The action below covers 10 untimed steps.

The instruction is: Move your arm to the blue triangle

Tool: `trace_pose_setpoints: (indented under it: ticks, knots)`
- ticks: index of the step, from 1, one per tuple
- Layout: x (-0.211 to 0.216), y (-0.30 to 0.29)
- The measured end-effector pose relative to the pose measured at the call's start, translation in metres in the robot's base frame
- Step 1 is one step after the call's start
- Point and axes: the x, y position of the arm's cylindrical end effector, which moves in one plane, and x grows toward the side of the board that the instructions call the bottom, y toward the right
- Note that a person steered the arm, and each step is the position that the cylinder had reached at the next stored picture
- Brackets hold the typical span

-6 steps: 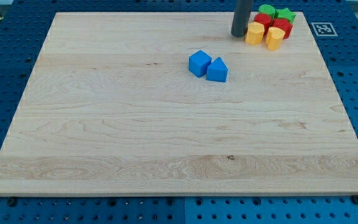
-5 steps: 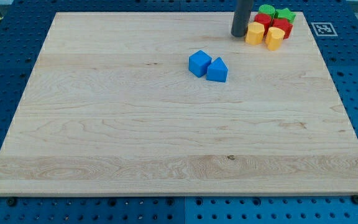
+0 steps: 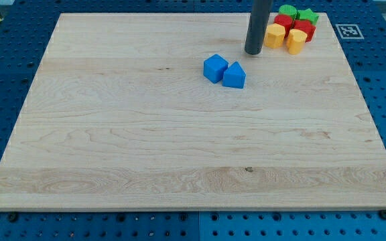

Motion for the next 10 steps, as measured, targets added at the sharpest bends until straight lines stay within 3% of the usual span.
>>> trace_pose_setpoints:
  ticks: [2, 7, 9, 10]
  knots:
    - [0.013, 0.000]
    - [-0.003, -0.134]
    - [-0.002, -0.139]
    - [0.022, -0.139]
